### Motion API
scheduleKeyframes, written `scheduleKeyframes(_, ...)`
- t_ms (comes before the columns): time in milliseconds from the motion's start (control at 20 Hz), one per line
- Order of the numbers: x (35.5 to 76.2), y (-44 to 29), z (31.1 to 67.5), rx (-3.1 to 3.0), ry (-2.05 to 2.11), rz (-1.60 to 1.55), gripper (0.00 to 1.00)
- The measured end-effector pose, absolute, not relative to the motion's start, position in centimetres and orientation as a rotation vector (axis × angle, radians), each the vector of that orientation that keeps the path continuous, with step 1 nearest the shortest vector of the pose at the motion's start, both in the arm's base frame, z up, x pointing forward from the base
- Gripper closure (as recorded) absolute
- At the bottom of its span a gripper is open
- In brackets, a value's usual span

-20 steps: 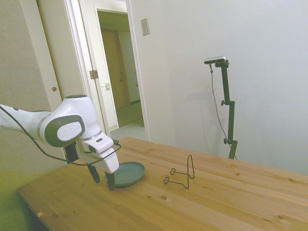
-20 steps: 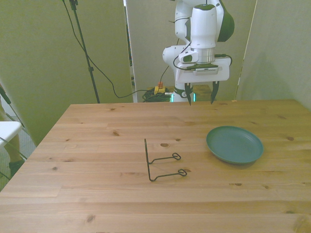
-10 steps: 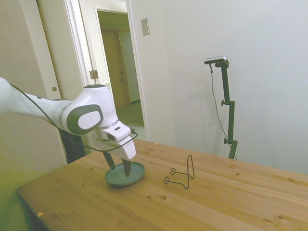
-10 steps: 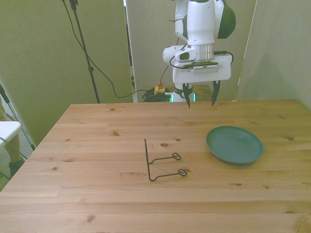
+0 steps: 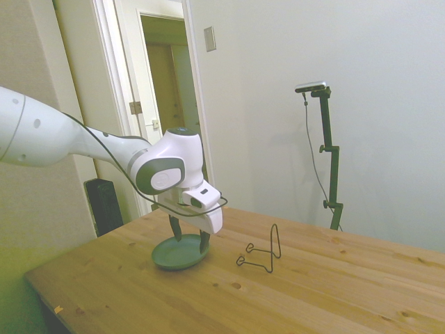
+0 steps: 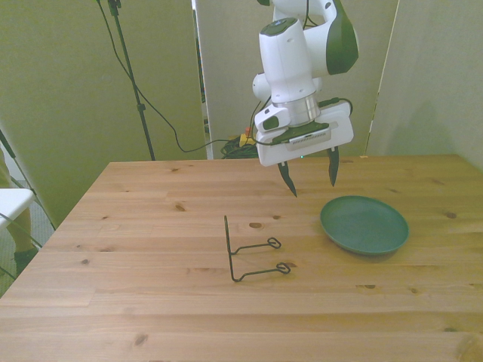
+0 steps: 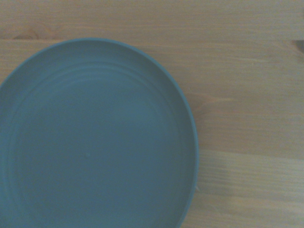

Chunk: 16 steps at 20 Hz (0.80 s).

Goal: Load the plate

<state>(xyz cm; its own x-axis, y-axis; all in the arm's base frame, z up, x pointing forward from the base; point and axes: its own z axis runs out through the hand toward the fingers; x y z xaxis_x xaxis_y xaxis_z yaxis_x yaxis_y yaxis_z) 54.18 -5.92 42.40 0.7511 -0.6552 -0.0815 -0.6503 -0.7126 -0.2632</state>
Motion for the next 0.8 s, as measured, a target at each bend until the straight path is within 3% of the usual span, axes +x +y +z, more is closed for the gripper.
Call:
scheduleKeyframes(750,59.0,-6.9,38.7,-2.638,0.992,0.039,0.0)
scheduleKeyframes(800,59.2,-6.8,38.4,-2.636,0.991,0.047,1.0)
